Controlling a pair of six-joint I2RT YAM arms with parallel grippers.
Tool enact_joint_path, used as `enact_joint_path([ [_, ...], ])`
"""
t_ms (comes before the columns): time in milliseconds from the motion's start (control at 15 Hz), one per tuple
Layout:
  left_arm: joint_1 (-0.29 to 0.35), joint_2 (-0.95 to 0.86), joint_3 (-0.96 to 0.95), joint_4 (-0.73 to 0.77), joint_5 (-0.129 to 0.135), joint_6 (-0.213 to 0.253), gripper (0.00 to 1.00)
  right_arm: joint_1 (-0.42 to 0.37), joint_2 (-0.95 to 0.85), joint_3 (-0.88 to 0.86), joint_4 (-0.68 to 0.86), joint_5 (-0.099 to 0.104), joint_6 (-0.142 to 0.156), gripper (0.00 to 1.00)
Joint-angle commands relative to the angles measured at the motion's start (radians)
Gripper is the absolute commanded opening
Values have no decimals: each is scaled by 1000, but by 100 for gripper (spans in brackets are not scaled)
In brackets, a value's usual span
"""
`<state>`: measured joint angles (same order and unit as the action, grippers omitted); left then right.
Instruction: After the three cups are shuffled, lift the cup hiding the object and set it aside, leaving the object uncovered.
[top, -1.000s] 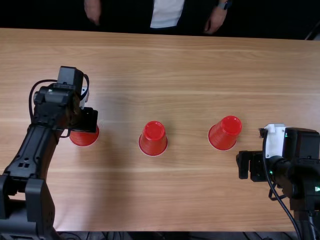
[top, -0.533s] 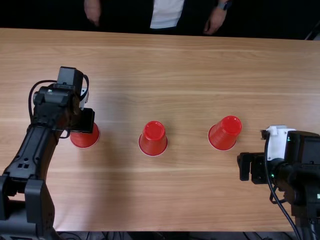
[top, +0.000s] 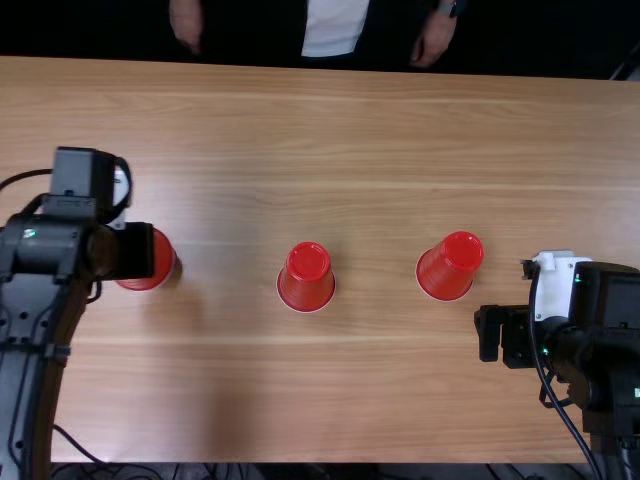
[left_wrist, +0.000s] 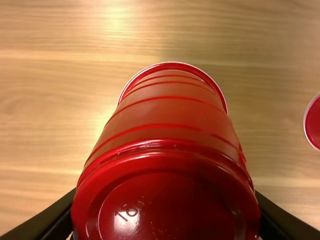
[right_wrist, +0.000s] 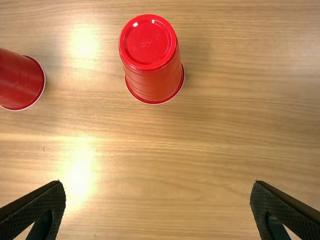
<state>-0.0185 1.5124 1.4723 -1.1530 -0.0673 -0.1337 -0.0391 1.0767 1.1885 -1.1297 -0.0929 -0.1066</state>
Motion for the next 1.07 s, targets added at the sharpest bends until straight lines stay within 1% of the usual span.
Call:
enact_joint_path([
  [0, 75, -50, 2, -7, -4, -37, 15, 11, -15, -18, 0, -7, -2, 100],
  [67, 117, -67, -1, -10, -6, -37, 15, 11, -15, -17, 2, -7, -2, 100],
  [133, 164, -80, -1, -12, -25, -36, 15, 11, -15, -17, 0, -7, 0, 100],
  [200, 198, -80, -1, -10, -60, -36, 15, 15, -15, -17, 2, -7, 0, 100],
  [333, 216, -72, -12, -7, -122, -37, 15, 15, -14, -18, 2, -7, 0, 100],
  [400, 218, -63, -27, 3, -150, -37, 16, 16, -14, -18, 2, -7, 0, 100],
  [467, 226, -44, -44, 8, -170, -37, 16, 16, -14, -17, 9, -7, 0, 100],
  [600, 247, 12, -52, 19, -170, -37, 16, 16, -12, -17, 52, -7, -6, 100],
  [667, 259, 40, -53, 19, -165, -39, 19, 18, -12, -17, 55, -7, -6, 100],
  [733, 261, 72, -56, 19, -163, -39, 22, 18, -12, -15, 57, -7, -6, 100],
  [800, 261, 108, -60, 19, -161, -39, 23, 16, -12, -15, 57, -7, -6, 100],
  [1000, 261, 204, -60, 21, -161, -39, 24, 16, -12, -17, 55, -7, -6, 100],
])
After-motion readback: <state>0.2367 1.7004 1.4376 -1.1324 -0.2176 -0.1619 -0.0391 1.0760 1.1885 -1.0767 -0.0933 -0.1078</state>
